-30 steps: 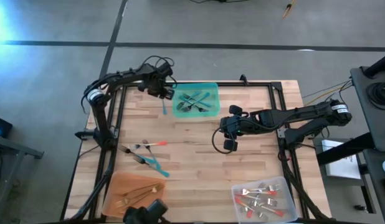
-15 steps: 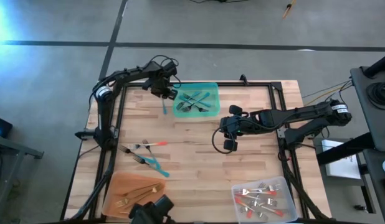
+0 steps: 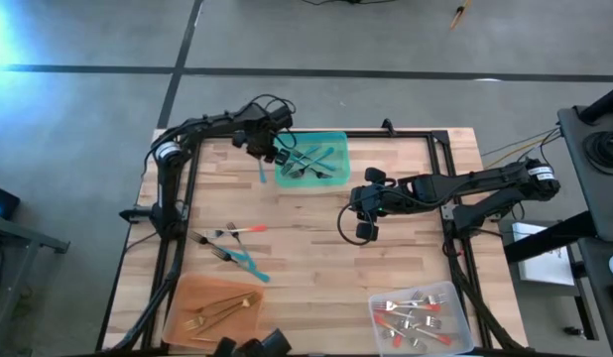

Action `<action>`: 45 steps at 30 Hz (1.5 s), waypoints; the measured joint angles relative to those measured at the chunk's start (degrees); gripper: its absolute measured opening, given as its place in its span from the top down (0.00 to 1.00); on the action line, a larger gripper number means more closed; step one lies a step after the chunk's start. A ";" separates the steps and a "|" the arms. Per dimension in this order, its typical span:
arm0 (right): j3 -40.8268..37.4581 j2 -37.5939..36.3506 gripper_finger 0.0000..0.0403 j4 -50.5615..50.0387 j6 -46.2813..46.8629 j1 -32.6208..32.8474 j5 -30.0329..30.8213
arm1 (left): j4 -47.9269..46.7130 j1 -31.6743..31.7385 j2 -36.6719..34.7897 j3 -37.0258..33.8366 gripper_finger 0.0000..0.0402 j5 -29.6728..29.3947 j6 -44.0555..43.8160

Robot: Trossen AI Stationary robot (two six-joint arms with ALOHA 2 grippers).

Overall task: Sort silverware by color (type)
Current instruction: Put the blue fork into the blue bin

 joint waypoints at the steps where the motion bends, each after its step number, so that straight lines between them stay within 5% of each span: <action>1: 0.00 0.00 0.76 0.00 0.02 -0.01 0.01 | -0.06 -0.57 0.00 -0.35 0.74 -0.05 -0.38; 18: 0.00 0.00 0.76 0.01 0.02 -0.02 0.01 | 1.32 -6.01 0.00 -8.30 0.74 -3.65 -6.05; 45: 0.00 0.00 0.76 0.02 0.01 0.01 0.02 | 1.98 4.56 -0.02 3.13 0.74 -2.32 0.64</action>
